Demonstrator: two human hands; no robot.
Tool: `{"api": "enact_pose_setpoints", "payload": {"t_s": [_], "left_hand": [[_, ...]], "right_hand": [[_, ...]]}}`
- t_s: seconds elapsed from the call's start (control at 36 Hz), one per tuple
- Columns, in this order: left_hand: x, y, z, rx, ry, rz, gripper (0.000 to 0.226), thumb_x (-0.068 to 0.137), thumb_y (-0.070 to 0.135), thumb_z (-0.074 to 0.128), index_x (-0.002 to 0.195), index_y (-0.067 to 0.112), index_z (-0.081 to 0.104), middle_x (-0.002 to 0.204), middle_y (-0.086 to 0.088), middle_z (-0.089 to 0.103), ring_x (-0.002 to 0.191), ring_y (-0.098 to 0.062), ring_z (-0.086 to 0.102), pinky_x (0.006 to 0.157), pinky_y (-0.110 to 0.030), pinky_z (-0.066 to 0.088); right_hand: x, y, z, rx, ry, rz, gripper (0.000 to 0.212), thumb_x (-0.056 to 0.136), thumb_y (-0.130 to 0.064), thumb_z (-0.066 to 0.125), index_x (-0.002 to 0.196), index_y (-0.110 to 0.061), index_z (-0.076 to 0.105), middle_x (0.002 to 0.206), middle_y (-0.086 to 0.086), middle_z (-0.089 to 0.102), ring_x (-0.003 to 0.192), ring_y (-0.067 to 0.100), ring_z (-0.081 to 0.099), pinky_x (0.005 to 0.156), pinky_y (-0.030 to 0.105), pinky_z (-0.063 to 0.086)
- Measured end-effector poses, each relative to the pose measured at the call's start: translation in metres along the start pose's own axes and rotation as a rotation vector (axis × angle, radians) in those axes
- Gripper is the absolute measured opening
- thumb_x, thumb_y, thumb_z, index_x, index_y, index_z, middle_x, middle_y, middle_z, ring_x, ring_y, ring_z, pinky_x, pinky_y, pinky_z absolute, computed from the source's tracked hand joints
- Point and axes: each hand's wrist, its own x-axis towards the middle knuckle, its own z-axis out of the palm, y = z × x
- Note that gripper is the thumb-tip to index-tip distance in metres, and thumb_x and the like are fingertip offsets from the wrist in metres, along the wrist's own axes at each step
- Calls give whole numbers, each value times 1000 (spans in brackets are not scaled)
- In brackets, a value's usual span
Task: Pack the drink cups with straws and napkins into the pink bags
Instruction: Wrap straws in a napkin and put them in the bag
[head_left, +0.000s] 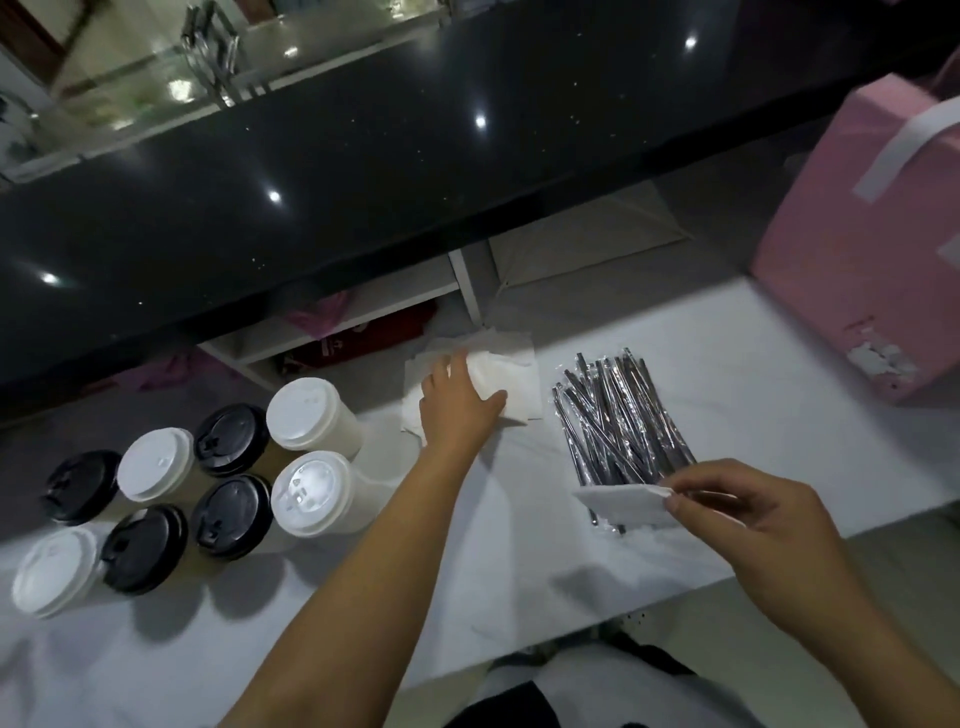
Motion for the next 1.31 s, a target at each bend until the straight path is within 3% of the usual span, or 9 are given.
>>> {"api": "enact_pose_setpoints", "payload": {"t_s": [0.17, 0.33, 0.53, 0.72, 0.78, 0.89, 0.97, 1.11, 1.31], "left_hand": [[0, -8, 5, -194, 97, -9, 55, 89, 14, 65, 141, 13, 48, 146, -9, 47, 124, -29, 55, 95, -35, 46], [-6, -10, -9, -262, 180, -57, 14, 94, 18, 61, 107, 14, 65, 118, -6, 64, 77, -9, 54, 73, -27, 41], [-25, -8, -39, -417, 217, -37, 6, 89, 21, 63, 91, 22, 69, 105, 7, 68, 101, -11, 60, 79, -25, 40], [-70, 6, -85, -1096, -288, 37, 22, 87, 3, 67, 75, 20, 73, 100, 1, 76, 85, -14, 67, 67, -22, 53], [-86, 9, -96, -1194, -452, 86, 15, 83, 6, 65, 77, 19, 72, 106, -2, 74, 90, -16, 66, 72, -27, 54], [-110, 14, -101, -1351, -645, 121, 16, 84, 2, 57, 82, 13, 67, 102, -1, 72, 80, -13, 66, 64, -23, 53], [-122, 17, -95, -1396, -711, 130, 16, 84, 2, 57, 82, 14, 68, 88, 2, 68, 71, -10, 61, 61, -22, 51], [-131, 14, -85, -1397, -723, 82, 6, 78, 15, 67, 84, 16, 66, 89, -2, 59, 74, -13, 53, 62, -25, 52], [-134, 8, -84, -1342, -704, 0, 5, 84, 16, 63, 87, 17, 66, 85, -3, 57, 74, -16, 53, 63, -28, 53]], "right_hand": [[-8, 5, -11, 21, 58, -7, 30, 80, -1, 75, 82, -31, 77, 90, -2, 75, 82, 10, 71, 76, 13, 51], [-10, 7, -18, 49, 85, 10, 28, 79, -2, 76, 83, -29, 78, 90, 0, 76, 82, 10, 72, 76, 13, 52], [-3, -6, -18, -98, 30, -42, 29, 78, -3, 78, 78, -33, 78, 101, -9, 73, 96, 9, 68, 82, 12, 49], [17, -41, -9, -121, -289, -65, 13, 75, -17, 81, 76, -30, 80, 136, -31, 55, 128, -10, 47, 96, 7, 34], [24, -54, -5, 40, -357, -58, 7, 69, -21, 80, 76, -22, 81, 138, -30, 55, 131, -10, 45, 91, 3, 40], [38, -69, 6, 378, -372, 33, 14, 61, -20, 80, 75, -16, 80, 138, -12, 62, 130, 1, 53, 93, 22, 51], [51, -69, 17, 421, -345, 100, 13, 62, -12, 78, 75, -13, 79, 124, 1, 71, 120, 13, 64, 96, 28, 51], [57, -62, 33, 377, -271, 156, 14, 61, -13, 78, 76, -14, 79, 82, 7, 75, 76, 14, 68, 70, 22, 56], [53, -50, 45, 321, -220, 138, 21, 77, 5, 75, 77, -16, 80, 79, 5, 75, 74, 10, 68, 67, 18, 53]]}}
